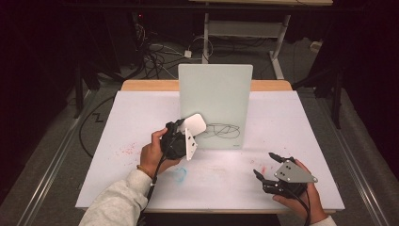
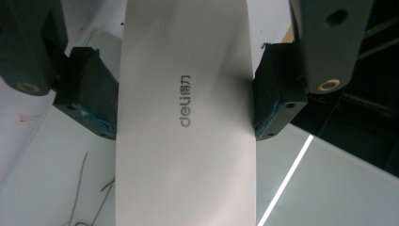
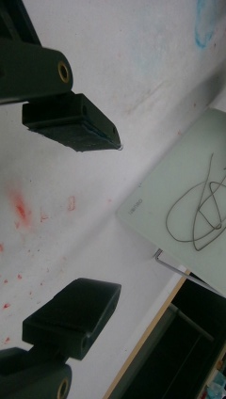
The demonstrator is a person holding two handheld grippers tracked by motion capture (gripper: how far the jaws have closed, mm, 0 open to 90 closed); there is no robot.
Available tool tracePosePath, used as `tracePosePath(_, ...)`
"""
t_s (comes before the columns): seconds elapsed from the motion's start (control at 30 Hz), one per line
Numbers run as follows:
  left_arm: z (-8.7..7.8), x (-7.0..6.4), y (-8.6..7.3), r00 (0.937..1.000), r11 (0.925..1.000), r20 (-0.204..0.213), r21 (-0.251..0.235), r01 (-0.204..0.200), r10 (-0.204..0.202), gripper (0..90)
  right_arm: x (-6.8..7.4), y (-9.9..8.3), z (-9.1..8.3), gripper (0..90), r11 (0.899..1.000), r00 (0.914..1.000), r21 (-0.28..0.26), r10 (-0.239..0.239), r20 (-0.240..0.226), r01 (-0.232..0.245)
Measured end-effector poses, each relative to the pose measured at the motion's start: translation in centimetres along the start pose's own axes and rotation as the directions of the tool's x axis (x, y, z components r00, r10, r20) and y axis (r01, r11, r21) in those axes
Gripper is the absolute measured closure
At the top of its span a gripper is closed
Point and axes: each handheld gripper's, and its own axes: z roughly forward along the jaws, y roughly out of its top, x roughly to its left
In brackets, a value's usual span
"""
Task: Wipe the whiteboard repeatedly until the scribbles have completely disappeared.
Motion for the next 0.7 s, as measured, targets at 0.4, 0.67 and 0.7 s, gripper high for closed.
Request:
tracePosePath(0.4, 0.6, -2.7, 0.0, 0.9992, 0.9991, -0.002, 0.014, -0.041, 0.041, 29.2, 0.0, 0.0, 0.0, 26.8, 1.0, 1.0, 0.006, -0.002, 0.009, 0.002)
tracePosePath(0.67, 1.0, -3.8, 0.8, 0.9989, 0.9989, 0.007, 0.007, -0.047, 0.047, 29.2, 0.1, 0.0, 0.1, 26.8, 1.0, 1.0, 0.011, -0.005, 0.008, 0.005)
tracePosePath(0.7, 1.1, -3.9, 0.9, 0.9989, 0.9989, 0.011, 0.006, -0.046, 0.046, 29.2, 0.1, 0.0, 0.1, 26.8, 1.0, 1.0, 0.01, -0.002, 0.007, 0.002)
